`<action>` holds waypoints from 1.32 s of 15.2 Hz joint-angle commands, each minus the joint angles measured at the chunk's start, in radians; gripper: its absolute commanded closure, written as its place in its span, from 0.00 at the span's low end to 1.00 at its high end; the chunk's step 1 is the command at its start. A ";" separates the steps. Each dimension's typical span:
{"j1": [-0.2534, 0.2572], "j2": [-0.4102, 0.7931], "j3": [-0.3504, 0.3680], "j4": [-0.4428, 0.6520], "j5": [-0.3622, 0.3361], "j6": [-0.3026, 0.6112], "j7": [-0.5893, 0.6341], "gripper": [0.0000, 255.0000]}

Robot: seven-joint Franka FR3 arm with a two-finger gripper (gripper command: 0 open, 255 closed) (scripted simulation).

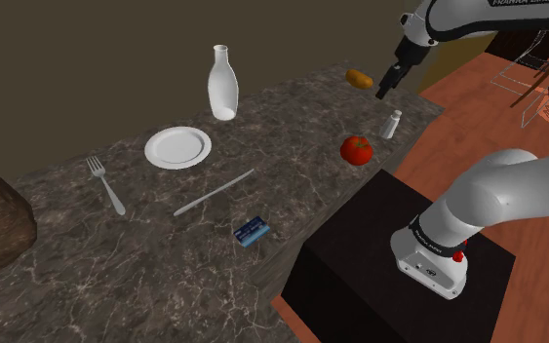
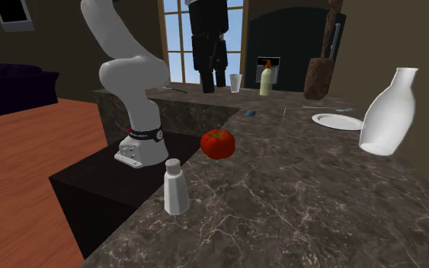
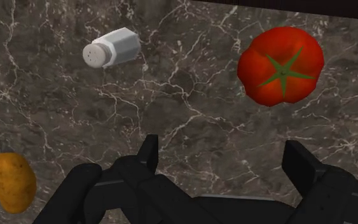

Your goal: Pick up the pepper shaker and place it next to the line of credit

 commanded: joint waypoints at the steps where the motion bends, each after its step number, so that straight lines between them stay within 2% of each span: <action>1: -0.024 0.028 -0.033 -0.018 -0.031 0.042 -0.029 0.00; 12: -0.124 0.271 -0.198 -0.026 -0.156 0.282 -0.153 0.00; 20: -0.119 0.359 -0.226 -0.065 -0.153 0.408 -0.161 0.00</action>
